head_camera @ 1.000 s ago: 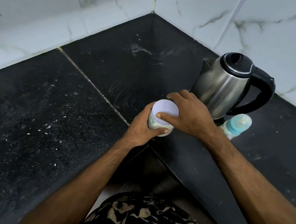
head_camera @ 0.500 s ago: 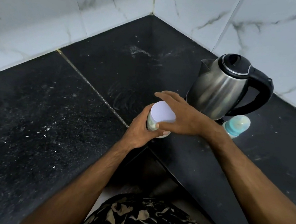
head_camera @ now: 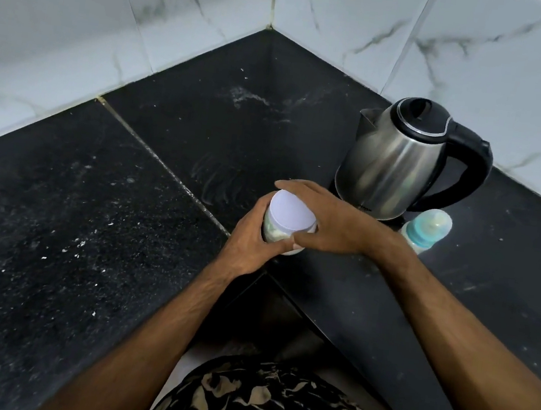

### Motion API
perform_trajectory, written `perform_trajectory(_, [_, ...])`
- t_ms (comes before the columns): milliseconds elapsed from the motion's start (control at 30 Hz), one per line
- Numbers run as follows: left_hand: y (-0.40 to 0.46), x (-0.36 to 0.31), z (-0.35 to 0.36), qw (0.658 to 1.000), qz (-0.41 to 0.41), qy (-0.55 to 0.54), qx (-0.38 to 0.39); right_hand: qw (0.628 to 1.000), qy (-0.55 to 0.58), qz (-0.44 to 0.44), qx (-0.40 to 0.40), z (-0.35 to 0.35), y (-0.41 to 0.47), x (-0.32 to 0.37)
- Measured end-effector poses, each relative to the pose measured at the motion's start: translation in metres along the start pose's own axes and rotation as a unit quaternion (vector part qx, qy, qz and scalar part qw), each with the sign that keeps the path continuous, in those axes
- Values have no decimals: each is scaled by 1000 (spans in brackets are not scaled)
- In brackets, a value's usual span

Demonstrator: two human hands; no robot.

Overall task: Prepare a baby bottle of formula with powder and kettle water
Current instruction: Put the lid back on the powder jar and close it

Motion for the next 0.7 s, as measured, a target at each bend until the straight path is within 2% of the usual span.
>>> perform_trajectory(100, [0, 0, 0, 1000, -8, 0, 6, 990, -93, 24, -107, 7, 0, 3])
perform_trajectory(167, [0, 0, 0, 1000, -9, 2, 9, 974, -171, 22, -145, 12, 0, 5])
perform_trajectory(200, [1, 1, 0, 1000, -6, 4, 8, 975, -177, 13, -136, 12, 0, 4])
perform_trajectory(300, [1, 2, 0, 1000, 2, 6, 4, 998, -52, -1, -43, 3, 2, -1])
perform_trajectory(367, [1, 1, 0, 1000, 0, 3, 1, 1000, -4, -1, -16, 0, 2, -4])
perform_trajectory(433, [0, 0, 0, 1000, -8, 1, 0, 997, -25, 21, -76, 5, 0, -2])
perform_trajectory(500, [0, 0, 1, 1000, -12, 0, 3, 983, -93, 42, -154, 14, -3, 3])
perform_trajectory(567, [0, 0, 1, 1000, -8, 3, 6, 972, -149, 33, -178, 19, -4, 5])
perform_trajectory(600, [0, 1, 1, 1000, -5, 4, 6, 976, -142, 25, -163, 18, -5, 5])
perform_trajectory(700, [1, 2, 0, 1000, 0, 7, 4, 998, -25, 2, -58, 5, -4, 3])
Point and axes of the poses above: each hand's wrist, its own y-axis towards the middle knuckle, its own z-axis out of the palm, x = y × z, the point moved 1 cm from there along y, towards the middle knuckle, and after that the axes turned 9 degrees about -x, right-handed, at the moved point
